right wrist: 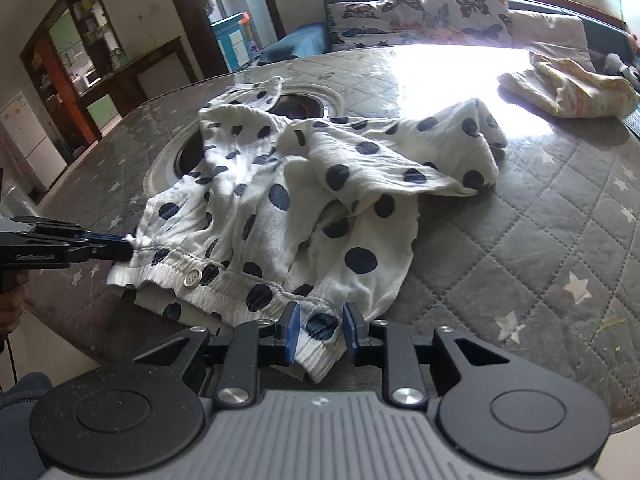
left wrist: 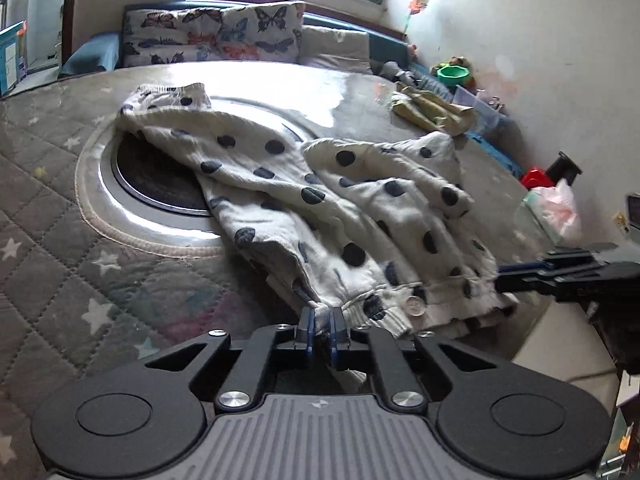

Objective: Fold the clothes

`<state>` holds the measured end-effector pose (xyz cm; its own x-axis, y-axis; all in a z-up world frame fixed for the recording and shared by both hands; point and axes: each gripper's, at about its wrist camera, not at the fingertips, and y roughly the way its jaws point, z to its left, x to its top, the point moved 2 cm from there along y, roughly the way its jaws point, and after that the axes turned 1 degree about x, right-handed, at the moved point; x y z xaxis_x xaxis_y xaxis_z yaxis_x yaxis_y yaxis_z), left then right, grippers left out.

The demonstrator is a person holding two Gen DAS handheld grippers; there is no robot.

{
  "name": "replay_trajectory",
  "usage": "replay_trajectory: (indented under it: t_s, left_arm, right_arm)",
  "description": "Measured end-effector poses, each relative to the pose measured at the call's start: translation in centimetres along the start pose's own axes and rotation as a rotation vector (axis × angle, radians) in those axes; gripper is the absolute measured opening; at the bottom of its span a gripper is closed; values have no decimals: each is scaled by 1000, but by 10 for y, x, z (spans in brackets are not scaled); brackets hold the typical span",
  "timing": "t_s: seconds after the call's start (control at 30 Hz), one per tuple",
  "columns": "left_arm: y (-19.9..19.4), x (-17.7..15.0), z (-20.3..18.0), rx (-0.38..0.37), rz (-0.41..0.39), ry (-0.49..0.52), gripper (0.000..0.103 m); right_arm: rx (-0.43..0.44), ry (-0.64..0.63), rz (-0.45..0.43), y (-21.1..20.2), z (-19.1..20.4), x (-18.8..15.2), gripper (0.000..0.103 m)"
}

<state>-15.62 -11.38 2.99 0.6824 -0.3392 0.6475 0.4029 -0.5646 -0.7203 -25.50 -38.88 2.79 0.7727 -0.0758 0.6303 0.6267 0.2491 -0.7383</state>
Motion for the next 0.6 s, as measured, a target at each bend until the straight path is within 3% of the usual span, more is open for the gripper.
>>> replay_trajectory:
  t_s: [0.4,0.6]
  left_arm:
    - [-42,-37,18,22,90,22,8]
    - [-49,-38,28,19,116,13,8]
  right_arm:
    - [92,-122,-2,-4,36,4,23]
    - [145,-183,102,28,52,-1,23]
